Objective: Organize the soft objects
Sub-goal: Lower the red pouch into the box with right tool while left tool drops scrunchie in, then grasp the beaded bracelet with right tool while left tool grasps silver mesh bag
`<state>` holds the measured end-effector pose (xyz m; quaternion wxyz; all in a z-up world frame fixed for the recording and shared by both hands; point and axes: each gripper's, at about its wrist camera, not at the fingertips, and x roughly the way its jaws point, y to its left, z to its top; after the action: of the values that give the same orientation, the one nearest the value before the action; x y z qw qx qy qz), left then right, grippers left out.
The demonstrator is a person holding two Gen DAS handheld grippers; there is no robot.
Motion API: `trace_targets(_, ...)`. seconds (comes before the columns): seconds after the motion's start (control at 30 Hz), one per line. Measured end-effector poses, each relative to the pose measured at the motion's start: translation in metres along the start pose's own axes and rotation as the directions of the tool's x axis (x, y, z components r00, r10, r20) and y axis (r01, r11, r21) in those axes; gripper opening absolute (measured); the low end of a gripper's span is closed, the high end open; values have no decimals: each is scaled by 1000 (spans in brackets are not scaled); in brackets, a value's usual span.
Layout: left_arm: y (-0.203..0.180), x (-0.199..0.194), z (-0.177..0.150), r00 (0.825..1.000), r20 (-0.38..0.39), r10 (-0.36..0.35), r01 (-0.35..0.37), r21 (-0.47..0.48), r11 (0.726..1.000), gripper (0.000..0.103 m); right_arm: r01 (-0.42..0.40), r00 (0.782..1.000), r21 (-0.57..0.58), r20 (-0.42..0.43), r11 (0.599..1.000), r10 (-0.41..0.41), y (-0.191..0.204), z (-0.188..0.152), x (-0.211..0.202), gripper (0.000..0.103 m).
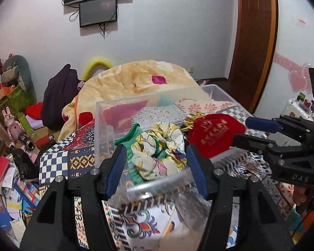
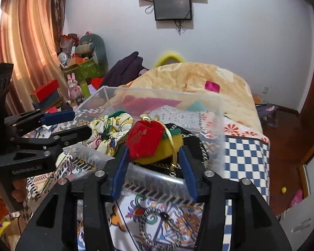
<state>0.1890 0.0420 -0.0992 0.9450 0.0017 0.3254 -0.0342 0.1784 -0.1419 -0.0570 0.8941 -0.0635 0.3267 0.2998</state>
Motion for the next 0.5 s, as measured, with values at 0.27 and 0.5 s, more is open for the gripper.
trace_targets(0.27,-12,-27,-12,999,29,-25,25,6,1000,68,67,995,-25,80,997,-65,1,-14,-32,72)
trace_targets(0.5,-32,-23,-30,997,-32,-65,66,37,997,76,84,995,-35,49,996,-83,3,-38,-33,76)
